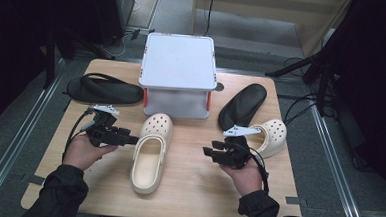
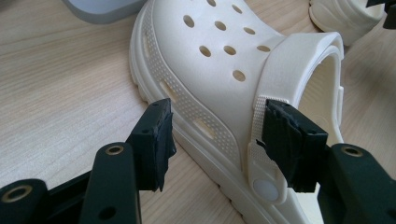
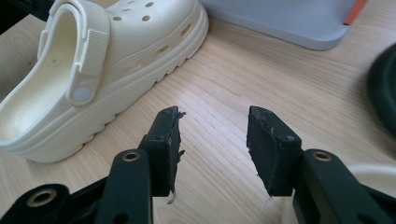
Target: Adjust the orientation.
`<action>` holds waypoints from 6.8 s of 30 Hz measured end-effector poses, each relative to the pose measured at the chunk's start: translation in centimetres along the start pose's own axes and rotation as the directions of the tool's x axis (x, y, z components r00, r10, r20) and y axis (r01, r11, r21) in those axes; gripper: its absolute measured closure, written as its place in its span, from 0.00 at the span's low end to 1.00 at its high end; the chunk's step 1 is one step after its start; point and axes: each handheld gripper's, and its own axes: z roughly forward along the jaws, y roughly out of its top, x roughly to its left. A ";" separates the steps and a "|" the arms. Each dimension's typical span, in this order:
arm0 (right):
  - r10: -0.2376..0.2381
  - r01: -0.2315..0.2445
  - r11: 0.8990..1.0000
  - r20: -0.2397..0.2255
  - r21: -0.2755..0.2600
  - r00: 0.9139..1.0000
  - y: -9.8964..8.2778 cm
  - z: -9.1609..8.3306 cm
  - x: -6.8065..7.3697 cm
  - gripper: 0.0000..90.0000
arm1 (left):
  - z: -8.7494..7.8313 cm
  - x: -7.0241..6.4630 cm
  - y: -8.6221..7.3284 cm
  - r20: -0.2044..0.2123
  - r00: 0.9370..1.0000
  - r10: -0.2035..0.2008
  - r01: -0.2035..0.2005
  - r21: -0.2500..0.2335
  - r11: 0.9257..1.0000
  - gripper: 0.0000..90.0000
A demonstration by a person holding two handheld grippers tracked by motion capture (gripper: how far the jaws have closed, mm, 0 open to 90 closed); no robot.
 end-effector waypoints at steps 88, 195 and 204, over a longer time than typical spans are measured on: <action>0.228 -0.233 0.972 0.190 0.002 0.955 -7.3 -8.9 -5.4 1.00 | 0.1 0.0 1.0 -0.019 1.000 0.017 -0.017 -0.004 1.000 0.48; 0.280 -0.233 0.958 0.371 -0.168 0.885 -3.1 -10.8 -5.7 0.85 | 0.2 -0.1 1.1 -0.014 1.000 0.015 -0.015 -0.006 1.000 0.47; 0.225 -0.199 0.973 0.297 -0.113 0.928 -1.6 -8.7 -3.6 0.85 | -0.2 -0.3 0.5 -0.022 1.000 0.020 -0.020 -0.008 1.000 0.47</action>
